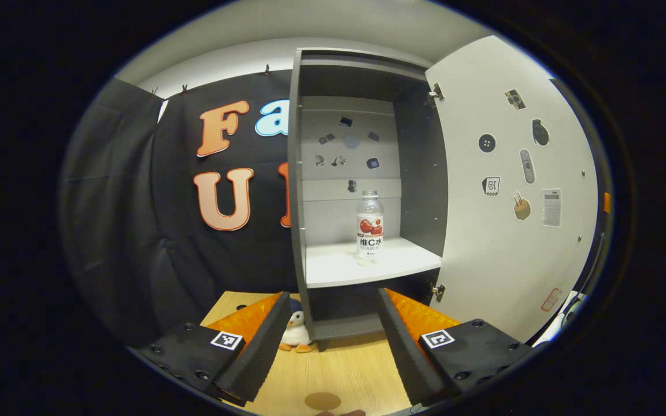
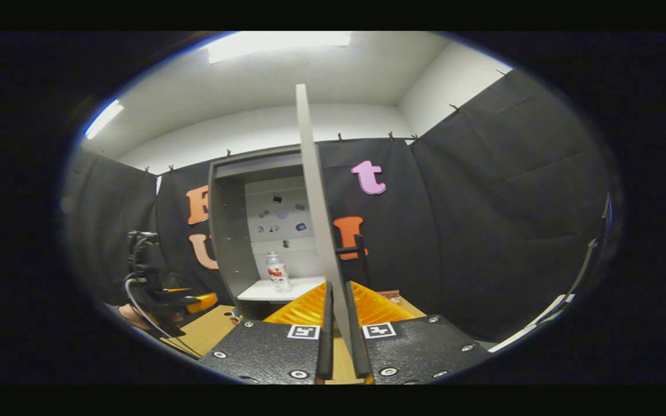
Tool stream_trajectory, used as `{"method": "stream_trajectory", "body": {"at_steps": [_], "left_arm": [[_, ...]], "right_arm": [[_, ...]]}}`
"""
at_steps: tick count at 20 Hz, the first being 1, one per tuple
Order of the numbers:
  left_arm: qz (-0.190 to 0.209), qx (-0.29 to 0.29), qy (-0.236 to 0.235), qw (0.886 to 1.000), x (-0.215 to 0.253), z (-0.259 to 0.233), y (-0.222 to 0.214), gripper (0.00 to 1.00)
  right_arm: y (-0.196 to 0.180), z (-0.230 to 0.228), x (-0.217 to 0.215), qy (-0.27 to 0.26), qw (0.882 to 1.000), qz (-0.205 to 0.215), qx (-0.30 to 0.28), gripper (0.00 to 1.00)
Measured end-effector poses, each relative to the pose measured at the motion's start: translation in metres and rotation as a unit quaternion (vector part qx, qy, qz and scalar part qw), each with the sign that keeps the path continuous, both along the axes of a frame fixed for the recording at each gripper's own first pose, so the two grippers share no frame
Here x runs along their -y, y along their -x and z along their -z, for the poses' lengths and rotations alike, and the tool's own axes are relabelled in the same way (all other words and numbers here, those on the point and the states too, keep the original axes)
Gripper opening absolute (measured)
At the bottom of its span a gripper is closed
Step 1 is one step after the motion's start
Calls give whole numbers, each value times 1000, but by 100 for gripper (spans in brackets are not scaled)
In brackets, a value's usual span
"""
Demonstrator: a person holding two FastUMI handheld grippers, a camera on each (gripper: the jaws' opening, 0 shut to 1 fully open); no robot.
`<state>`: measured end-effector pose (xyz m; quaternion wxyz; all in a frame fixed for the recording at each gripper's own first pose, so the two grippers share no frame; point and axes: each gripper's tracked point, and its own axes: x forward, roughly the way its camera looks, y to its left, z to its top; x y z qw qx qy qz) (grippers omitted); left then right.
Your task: Open the cabinet door with the right hand, grasp the bottle in the cabinet with the left hand and place it on the coaster, then close the cabinet door with the right hand.
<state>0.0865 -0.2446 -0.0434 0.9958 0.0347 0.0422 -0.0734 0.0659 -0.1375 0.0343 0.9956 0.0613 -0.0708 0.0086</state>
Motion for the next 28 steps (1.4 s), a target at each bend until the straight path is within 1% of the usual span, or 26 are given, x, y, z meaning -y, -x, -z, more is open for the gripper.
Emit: {"method": "stream_trajectory", "body": {"at_steps": [1,2,3,4,5,6,7,8,9,10,11,12,13,16,17,18,21,23,25,26,28], "left_arm": [[6,1,-3,1000,9,0,-18,96],[9,6,-2,1000,16,-2,-35,95],[16,11,3,1000,26,-4,-52,96],[20,12,7,1000,35,-6,-68,96],[27,12,11,999,44,-6,-86,95],[36,15,15,999,54,-9,-103,95],[37,20,16,999,68,-11,-120,96],[40,26,16,999,73,-13,-135,96],[43,32,16,998,78,-17,-149,96],[44,36,16,998,81,-18,-163,97],[47,38,17,998,86,-19,-175,96],[50,36,18,998,90,-17,-189,97],[51,34,21,998,93,-14,-202,97],[53,30,24,998,100,-10,-235,96],[53,30,23,998,103,-8,-245,96],[55,27,23,998,106,-5,-253,97],[58,18,22,998,114,3,-276,97],[62,20,21,998,118,3,-283,97],[57,22,14,998,116,3,-285,96],[54,23,12,998,114,-1,-279,86],[54,35,19,998,111,-10,-266,86]], "right_arm": [[3,-4,-13,-5,1000,-13,6,25],[2,-8,-30,-10,999,-28,15,28],[-2,-8,-41,-11,999,-35,19,13],[-7,-3,-48,-5,999,-34,18,25],[-14,4,-51,2,1000,-29,12,31],[-24,11,-55,6,1000,-26,4,32],[-33,14,-59,4,1000,-24,-3,35],[-42,20,-63,-4,1000,-23,-13,46],[-49,26,-66,-12,999,-23,-23,43],[-56,31,-70,-16,999,-23,-31,47],[-62,35,-71,-18,999,-18,-37,48],[-71,41,-72,-23,999,-15,-45,55],[-76,48,-76,-25,998,-17,-57,51],[-90,59,-79,-26,996,-10,-84,52],[-92,59,-79,-26,996,-8,-87,47],[-94,59,-79,-25,996,-5,-88,52],[-94,63,-77,-27,995,9,-94,52],[-96,66,-75,-29,994,15,-100,52],[-102,68,-70,-22,994,26,-105,52],[-105,67,-69,-19,994,27,-104,53],[-103,68,-72,-23,994,22,-105,52]]}}
